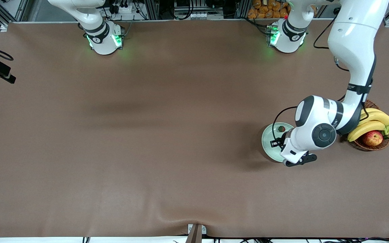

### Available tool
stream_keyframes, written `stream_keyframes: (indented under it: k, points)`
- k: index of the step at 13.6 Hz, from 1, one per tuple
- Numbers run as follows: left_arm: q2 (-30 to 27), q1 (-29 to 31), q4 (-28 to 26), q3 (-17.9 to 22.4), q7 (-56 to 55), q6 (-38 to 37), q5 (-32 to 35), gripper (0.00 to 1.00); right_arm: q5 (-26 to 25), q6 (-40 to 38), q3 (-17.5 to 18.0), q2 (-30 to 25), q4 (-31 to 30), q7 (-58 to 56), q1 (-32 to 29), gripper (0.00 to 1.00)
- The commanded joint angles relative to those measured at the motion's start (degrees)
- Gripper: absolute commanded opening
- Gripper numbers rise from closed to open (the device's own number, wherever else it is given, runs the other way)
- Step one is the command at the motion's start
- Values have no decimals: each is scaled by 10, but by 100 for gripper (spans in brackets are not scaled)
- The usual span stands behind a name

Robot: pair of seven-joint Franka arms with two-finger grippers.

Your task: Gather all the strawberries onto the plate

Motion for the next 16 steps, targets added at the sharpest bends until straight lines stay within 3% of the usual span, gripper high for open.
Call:
stream_keyframes:
  k: [1,2,3,4,5,12,16]
  points:
    - [6,3,-31,-2,3,54,12,0,8,-14,8,-3,5,2,-12,100]
    - [6,5,-31,-2,3,54,22,2,6,-28,8,-3,5,1,-11,100]
    - [10,2,-30,-2,3,54,28,46,5,-32,8,-3,5,0,-11,100]
    - [14,2,-29,-1,2,54,28,81,5,-33,9,-3,5,0,-11,100]
    - [12,4,-30,-2,-1,53,28,100,5,-33,9,-3,5,0,-11,100]
    - [-93,1,-16,-5,9,-52,28,100,4,-31,9,-3,7,0,-11,100]
    - [-141,7,47,1,20,-150,21,100,3,-28,9,-3,7,0,-11,100]
